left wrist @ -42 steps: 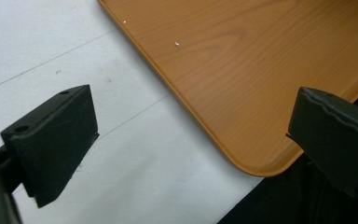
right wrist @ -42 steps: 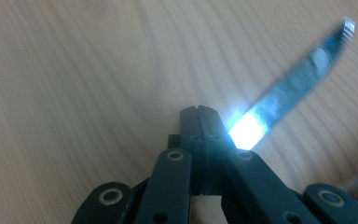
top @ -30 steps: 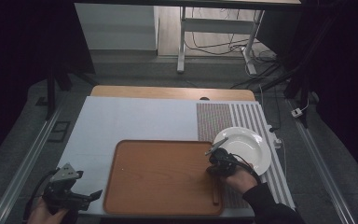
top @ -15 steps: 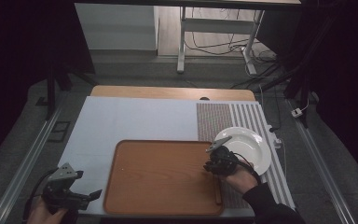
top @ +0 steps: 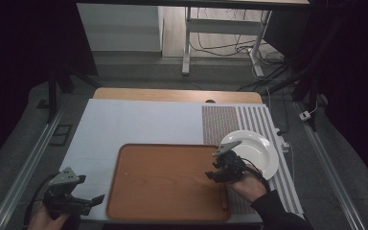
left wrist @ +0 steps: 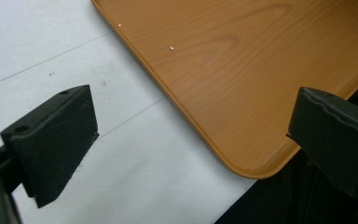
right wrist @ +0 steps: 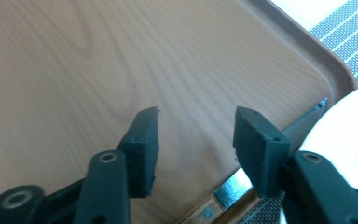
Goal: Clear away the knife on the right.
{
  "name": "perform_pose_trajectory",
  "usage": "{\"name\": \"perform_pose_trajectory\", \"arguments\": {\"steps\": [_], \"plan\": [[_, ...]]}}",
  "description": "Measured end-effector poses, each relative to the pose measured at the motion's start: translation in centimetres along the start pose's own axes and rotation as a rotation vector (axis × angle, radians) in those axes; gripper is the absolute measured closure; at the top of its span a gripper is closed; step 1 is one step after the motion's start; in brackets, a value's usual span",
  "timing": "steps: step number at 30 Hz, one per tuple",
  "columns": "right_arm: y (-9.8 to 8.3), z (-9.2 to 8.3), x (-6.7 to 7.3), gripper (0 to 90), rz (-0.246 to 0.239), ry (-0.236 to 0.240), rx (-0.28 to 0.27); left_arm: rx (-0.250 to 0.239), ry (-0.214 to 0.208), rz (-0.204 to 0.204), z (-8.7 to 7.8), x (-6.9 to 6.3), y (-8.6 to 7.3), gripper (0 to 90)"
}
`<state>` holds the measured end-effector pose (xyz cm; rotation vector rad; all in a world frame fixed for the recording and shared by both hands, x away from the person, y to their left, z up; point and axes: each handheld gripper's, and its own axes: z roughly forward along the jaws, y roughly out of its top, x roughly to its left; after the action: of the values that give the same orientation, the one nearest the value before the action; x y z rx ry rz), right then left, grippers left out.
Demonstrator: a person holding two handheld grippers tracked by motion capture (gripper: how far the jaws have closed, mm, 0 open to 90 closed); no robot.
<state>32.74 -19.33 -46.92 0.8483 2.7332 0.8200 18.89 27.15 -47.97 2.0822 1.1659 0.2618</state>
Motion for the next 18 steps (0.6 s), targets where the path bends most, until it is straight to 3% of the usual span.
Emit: {"name": "perform_pose_trajectory", "arguments": {"steps": [5,12,18], "plan": [[-0.2,-0.7,0.1,35.6,0.013,-0.001,-0.035,-0.002,0.0,-0.001,-0.1,0.0,0.0,1.6],[-1.3,-2.2,-0.2,19.4,0.082,-0.007,-0.096,-0.003,0.002,0.001,-0.1,0.0,0.0,1.6],[-2.4,-3.6,-0.3,13.3,0.119,-0.024,-0.15,-0.003,0.005,0.005,0.0,-0.1,0.0,1.6]]}}
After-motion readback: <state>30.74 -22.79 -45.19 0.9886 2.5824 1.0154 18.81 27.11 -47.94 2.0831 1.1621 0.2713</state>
